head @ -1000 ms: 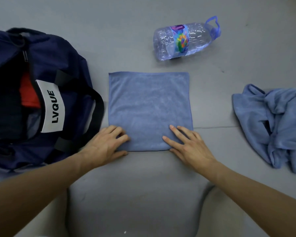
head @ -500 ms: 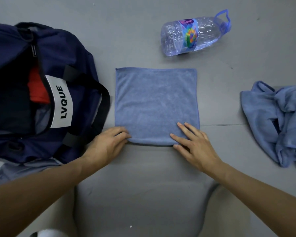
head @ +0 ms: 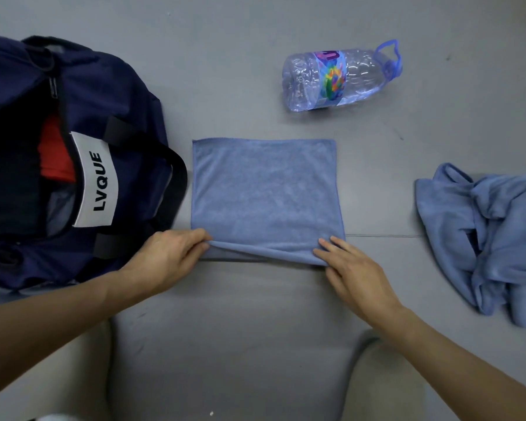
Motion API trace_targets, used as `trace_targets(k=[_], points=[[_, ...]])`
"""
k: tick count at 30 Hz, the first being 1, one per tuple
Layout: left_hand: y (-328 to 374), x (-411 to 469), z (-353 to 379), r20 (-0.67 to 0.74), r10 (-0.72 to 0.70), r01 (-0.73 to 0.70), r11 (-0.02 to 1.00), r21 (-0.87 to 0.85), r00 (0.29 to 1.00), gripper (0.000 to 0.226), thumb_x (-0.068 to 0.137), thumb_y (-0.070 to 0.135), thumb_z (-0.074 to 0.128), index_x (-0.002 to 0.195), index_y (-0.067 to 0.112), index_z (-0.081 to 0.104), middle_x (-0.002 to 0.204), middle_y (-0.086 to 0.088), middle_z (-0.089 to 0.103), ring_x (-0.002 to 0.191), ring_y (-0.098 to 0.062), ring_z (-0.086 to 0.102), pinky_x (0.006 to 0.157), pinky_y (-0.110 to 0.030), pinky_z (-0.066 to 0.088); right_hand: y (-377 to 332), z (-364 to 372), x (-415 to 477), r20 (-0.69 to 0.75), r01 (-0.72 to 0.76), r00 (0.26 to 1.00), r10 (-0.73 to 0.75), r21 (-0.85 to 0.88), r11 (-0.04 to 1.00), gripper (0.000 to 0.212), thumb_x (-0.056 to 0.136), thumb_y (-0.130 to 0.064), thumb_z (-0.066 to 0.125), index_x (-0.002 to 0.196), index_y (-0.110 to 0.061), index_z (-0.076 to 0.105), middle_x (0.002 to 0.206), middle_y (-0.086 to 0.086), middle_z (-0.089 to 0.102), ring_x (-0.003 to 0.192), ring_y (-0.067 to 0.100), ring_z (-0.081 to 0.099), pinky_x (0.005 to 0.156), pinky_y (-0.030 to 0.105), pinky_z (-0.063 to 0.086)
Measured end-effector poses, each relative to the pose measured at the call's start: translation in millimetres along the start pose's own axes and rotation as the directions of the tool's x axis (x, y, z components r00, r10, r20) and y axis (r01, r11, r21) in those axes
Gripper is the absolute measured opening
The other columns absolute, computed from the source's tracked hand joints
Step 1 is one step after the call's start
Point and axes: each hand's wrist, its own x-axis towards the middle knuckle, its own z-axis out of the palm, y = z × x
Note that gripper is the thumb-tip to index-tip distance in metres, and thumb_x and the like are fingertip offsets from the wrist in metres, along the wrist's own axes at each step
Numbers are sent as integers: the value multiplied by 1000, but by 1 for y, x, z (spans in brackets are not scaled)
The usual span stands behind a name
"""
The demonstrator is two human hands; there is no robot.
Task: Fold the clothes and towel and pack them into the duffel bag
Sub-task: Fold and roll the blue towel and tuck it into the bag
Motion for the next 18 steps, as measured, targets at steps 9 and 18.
trace_targets(k=[9,18], points=[[-1,-11,-26,3,-99,99,989,-113,995,24,92,45,46,95,30,64,69,12,60,62,-5,56,60,-30,45,-16,-54,6,292,-323,933,211,418,849,13,94,-42,62,83,-36,67,67,-7,61,63,8,55,65,33,46],[2,68,-57,-141,-121,108,990,-92,983,10,99,27,56,97,25,66,69,15,57,67,-6,56,62,-30,37,6,-66,82,76,-398,905,420,501,768,15,91,-42,62,86,-31,70,79,-5,69,79,21,64,73,39,50]])
